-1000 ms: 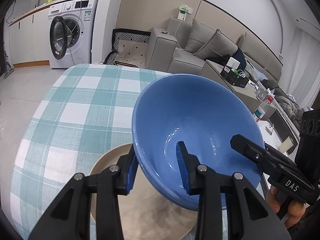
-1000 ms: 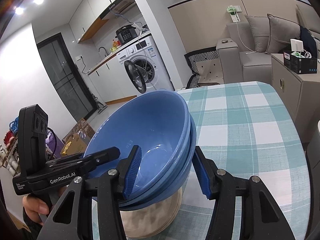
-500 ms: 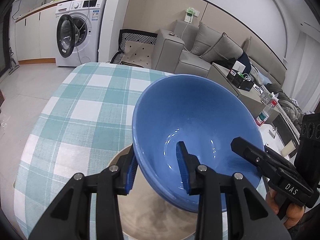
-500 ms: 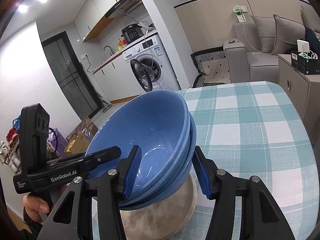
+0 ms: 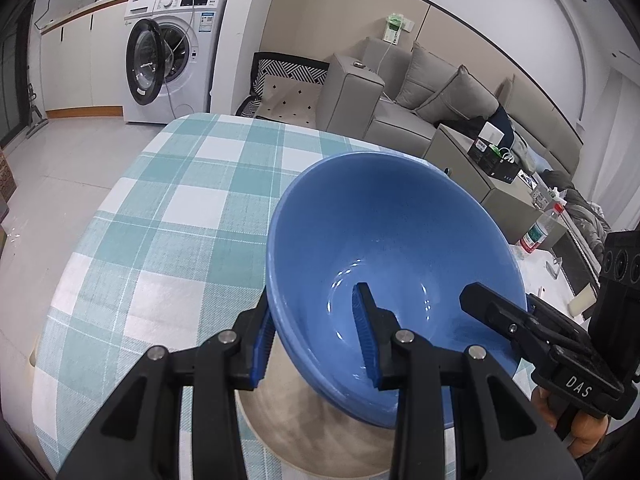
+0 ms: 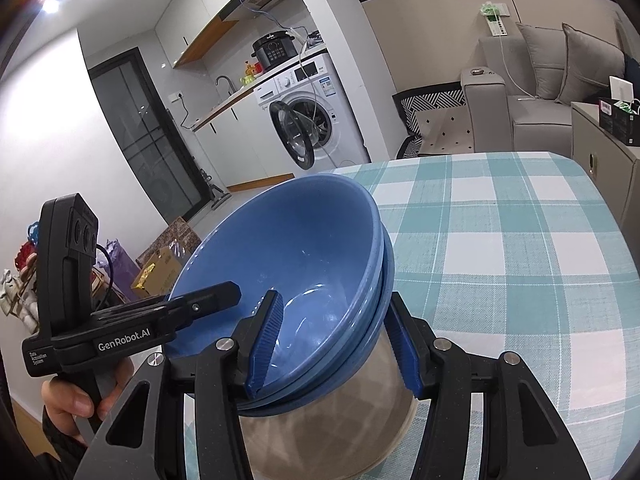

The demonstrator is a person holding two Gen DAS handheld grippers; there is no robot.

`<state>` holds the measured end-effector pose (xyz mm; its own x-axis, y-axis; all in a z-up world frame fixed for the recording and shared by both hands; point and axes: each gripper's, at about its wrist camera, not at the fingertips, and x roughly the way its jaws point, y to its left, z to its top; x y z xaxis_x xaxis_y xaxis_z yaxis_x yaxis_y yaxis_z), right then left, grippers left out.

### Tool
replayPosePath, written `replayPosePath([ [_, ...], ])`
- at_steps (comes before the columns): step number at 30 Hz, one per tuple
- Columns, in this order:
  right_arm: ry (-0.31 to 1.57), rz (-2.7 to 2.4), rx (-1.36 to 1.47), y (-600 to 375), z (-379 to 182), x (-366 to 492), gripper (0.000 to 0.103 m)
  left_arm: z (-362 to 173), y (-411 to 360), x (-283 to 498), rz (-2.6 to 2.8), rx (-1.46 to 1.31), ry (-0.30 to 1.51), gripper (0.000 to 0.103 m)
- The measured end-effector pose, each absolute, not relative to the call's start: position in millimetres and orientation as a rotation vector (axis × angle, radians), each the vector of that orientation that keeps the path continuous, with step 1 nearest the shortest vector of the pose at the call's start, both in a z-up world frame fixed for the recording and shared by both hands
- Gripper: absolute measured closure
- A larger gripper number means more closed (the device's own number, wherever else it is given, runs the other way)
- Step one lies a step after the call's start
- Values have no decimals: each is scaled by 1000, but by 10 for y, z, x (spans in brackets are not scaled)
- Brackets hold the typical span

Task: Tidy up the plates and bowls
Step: 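Lift the blue bowl stack with both grippers and carry it over the cream plates, then lower the blue bowl stack onto the cream plate stack with both grippers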

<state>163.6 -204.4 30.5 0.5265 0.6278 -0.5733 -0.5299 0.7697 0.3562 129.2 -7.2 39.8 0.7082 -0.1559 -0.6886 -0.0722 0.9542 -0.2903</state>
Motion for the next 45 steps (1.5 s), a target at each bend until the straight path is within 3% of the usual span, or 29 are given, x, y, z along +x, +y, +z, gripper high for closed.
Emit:
replayPosePath([
  [45, 799, 664, 96, -1907, 108, 1648, 49, 144, -28, 1334, -48, -288, 819, 66],
])
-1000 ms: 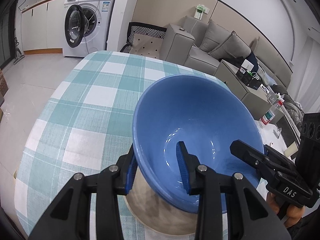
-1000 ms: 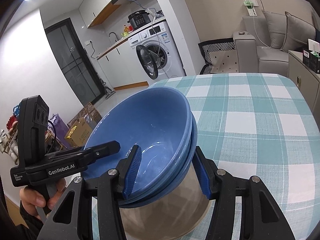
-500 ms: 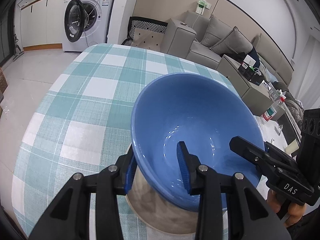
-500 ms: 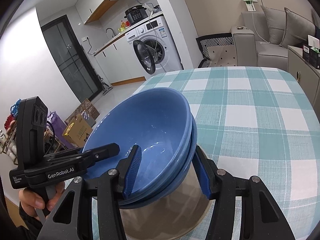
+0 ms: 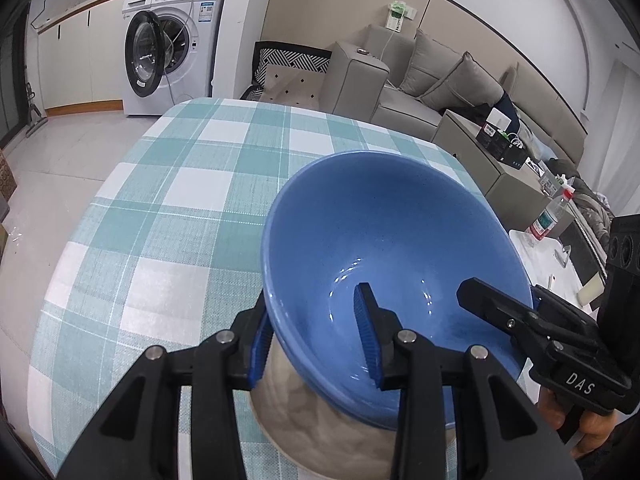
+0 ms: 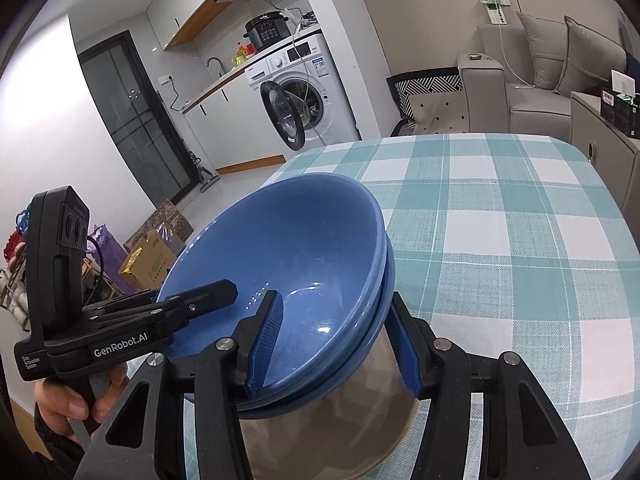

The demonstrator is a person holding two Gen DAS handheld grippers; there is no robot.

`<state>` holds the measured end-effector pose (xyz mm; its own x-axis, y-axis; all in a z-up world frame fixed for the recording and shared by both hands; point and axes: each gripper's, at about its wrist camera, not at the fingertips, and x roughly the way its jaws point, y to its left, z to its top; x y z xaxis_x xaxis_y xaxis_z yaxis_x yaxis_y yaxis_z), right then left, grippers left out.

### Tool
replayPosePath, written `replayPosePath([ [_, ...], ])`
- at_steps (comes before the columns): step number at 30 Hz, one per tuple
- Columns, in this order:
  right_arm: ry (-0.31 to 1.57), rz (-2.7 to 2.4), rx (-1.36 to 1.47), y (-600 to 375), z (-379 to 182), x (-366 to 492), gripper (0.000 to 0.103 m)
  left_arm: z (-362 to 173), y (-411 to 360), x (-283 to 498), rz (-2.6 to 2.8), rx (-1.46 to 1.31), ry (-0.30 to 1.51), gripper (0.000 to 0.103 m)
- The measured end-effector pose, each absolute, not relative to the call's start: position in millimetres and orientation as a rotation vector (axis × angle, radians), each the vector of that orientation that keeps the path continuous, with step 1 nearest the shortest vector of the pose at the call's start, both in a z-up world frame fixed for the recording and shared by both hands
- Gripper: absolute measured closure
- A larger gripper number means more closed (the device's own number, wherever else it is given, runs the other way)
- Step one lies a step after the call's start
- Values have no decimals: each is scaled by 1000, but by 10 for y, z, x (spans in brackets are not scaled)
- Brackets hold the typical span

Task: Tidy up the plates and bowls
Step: 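Lower the blue bowl stack onto the cream plate stack with both grippers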

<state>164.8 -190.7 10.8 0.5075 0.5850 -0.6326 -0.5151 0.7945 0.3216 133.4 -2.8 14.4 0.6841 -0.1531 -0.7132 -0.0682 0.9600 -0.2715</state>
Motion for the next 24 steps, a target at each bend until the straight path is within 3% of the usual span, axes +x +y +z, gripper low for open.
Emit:
replayPosePath([
  [8, 795, 652, 57, -1870, 125, 1636, 46, 115, -61, 1342, -57, -270, 816, 51],
  [9, 788, 648, 43, -1863, 133, 1625, 42, 116, -59, 1339, -52, -265, 813, 45],
  [14, 756, 628, -4, -1876, 167, 1583, 19, 154, 34, 1260, -35, -251, 779, 38],
  [18, 737, 647, -25, -1872, 194, 1550, 3, 210, 151, 1172, -19, -239, 743, 22],
  [24, 680, 695, -64, -1814, 257, 1425, 1, 293, 320, 998, -18, -197, 676, 5],
])
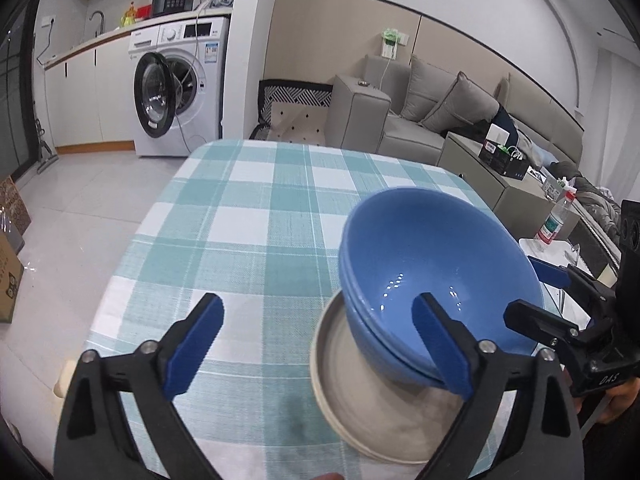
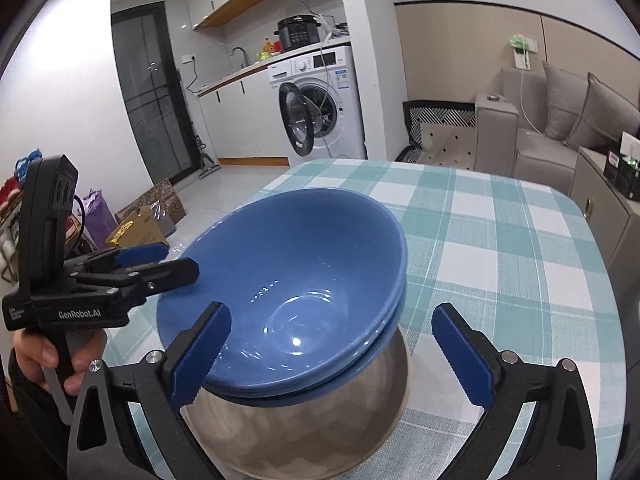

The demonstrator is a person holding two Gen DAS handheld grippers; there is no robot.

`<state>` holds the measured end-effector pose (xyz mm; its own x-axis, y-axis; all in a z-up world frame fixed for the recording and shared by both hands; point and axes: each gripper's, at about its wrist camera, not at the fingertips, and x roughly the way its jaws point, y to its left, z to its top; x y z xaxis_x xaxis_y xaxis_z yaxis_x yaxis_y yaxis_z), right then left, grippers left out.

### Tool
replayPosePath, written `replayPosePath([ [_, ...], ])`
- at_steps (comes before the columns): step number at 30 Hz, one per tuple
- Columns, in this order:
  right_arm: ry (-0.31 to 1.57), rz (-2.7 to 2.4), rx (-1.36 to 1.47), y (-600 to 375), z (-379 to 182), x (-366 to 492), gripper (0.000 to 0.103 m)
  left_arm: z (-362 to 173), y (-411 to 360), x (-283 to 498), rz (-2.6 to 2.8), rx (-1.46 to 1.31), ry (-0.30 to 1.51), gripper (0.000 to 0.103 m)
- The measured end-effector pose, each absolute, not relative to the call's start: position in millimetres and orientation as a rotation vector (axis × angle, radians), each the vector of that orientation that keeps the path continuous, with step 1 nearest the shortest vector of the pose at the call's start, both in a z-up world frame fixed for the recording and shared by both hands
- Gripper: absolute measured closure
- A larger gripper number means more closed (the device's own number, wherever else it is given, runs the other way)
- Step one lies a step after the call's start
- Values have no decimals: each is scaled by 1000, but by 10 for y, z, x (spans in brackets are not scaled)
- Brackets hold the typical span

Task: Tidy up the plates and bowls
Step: 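Lower the blue bowl stack onto the cream plate stack with both grippers, then open both grippers and pull them back from the bowls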

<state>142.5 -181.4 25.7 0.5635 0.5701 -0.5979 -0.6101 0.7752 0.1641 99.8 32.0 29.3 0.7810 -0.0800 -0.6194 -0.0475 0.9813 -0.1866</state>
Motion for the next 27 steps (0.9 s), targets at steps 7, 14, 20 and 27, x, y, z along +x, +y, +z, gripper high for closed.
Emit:
replayPosePath([
  [7, 602, 720, -53, -1873, 347, 1217, 1, 319, 413, 833, 1, -161, 593, 0],
  [14, 541, 702, -47, -2047, 270, 1036, 1, 278, 326, 664, 5, -118, 521, 0],
  [20, 534, 684, -55, -2140, 107, 895, 1, 164, 281, 534, 5, -107, 475, 0],
  [27, 503, 674, -34, -2262, -73, 647, 1, 76, 250, 394, -1, -99, 466, 0],
])
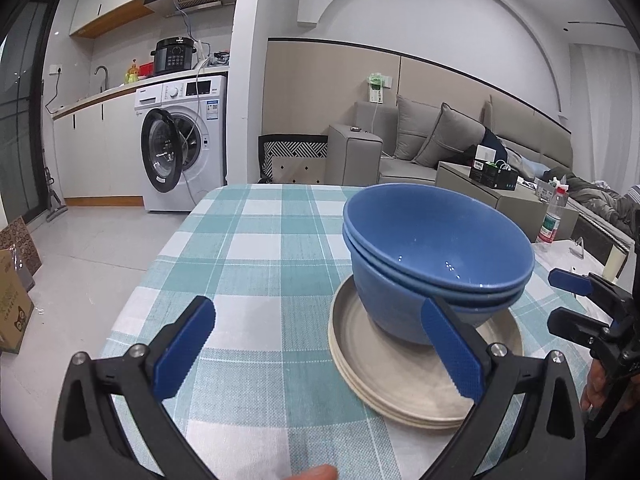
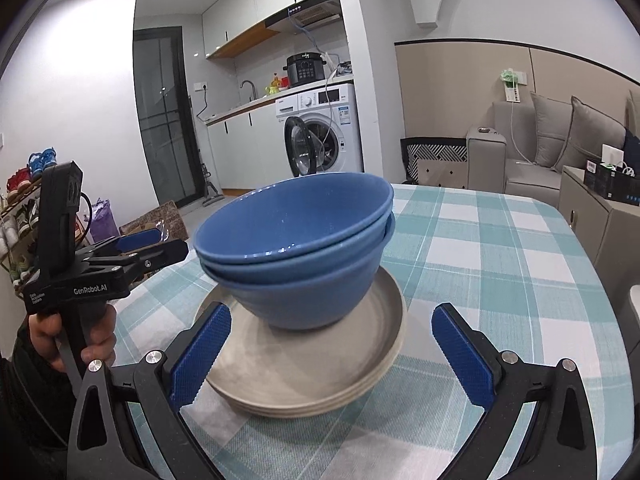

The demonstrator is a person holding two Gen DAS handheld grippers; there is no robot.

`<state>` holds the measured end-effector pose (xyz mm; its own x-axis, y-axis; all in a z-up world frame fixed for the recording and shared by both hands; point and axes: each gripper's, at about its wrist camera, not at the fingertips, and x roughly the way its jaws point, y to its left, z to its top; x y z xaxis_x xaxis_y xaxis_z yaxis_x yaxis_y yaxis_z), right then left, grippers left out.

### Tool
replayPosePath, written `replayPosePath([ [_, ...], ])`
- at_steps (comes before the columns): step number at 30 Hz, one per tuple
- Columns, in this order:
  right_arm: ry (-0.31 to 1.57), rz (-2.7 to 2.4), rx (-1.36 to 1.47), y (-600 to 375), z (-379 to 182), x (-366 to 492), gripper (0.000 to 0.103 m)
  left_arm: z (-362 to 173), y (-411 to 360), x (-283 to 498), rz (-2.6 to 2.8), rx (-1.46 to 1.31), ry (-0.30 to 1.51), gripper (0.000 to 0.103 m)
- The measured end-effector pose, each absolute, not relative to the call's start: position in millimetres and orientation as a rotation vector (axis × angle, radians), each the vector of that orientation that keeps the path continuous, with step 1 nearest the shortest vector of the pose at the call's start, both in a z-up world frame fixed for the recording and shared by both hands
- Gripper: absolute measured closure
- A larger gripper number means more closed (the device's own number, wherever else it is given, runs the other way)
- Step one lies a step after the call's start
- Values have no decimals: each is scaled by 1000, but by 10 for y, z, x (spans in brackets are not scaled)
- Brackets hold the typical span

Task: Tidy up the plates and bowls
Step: 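Open both grippers and pull them back from the bowls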

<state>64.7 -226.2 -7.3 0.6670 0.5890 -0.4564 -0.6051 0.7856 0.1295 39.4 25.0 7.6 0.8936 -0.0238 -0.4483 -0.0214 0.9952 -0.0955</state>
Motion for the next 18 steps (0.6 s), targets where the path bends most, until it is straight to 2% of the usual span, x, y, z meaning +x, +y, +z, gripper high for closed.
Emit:
replayPosePath([
  [18, 379, 672, 12, -2473, -52, 279, 1, -110, 114, 46, 7, -69, 419, 0],
])
